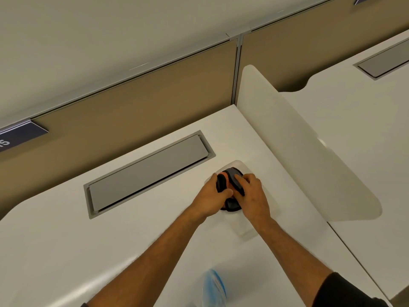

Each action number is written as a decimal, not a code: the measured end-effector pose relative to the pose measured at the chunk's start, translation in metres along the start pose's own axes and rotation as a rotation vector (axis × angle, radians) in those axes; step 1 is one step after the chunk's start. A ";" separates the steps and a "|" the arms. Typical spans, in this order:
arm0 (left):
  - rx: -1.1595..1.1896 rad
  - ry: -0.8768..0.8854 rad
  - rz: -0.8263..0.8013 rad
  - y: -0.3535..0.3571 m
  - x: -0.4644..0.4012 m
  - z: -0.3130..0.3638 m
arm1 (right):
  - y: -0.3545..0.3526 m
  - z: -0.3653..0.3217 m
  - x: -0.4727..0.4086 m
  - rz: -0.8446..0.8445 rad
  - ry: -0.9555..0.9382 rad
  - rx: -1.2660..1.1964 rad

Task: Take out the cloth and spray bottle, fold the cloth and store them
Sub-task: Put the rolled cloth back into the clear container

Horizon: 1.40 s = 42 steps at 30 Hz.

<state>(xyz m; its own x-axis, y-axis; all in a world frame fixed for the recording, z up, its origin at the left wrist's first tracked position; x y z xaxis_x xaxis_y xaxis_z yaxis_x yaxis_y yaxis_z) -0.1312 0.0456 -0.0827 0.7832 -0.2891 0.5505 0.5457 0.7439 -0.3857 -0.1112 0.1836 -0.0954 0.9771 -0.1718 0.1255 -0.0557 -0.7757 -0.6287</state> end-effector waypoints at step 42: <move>-0.215 0.335 0.244 0.002 0.212 0.011 | -0.076 -0.150 0.199 0.026 -0.169 -0.613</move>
<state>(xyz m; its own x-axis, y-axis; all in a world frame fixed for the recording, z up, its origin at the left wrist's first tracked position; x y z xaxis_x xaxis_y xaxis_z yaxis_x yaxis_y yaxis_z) 0.0333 -0.0076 0.0410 0.9302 -0.3258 0.1689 0.3551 0.6831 -0.6382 0.0568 0.1174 0.0923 0.9900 -0.1358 -0.0385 -0.1382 -0.9879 -0.0700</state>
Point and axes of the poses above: each hand's wrist, its own x-axis away from the middle knuckle, its own y-axis out of the palm, z = x × y, the point moved 9 cm from there along -x, towards the middle knuckle, and after that the axes turned 11 degrees about -x, right-handed, at the moved point
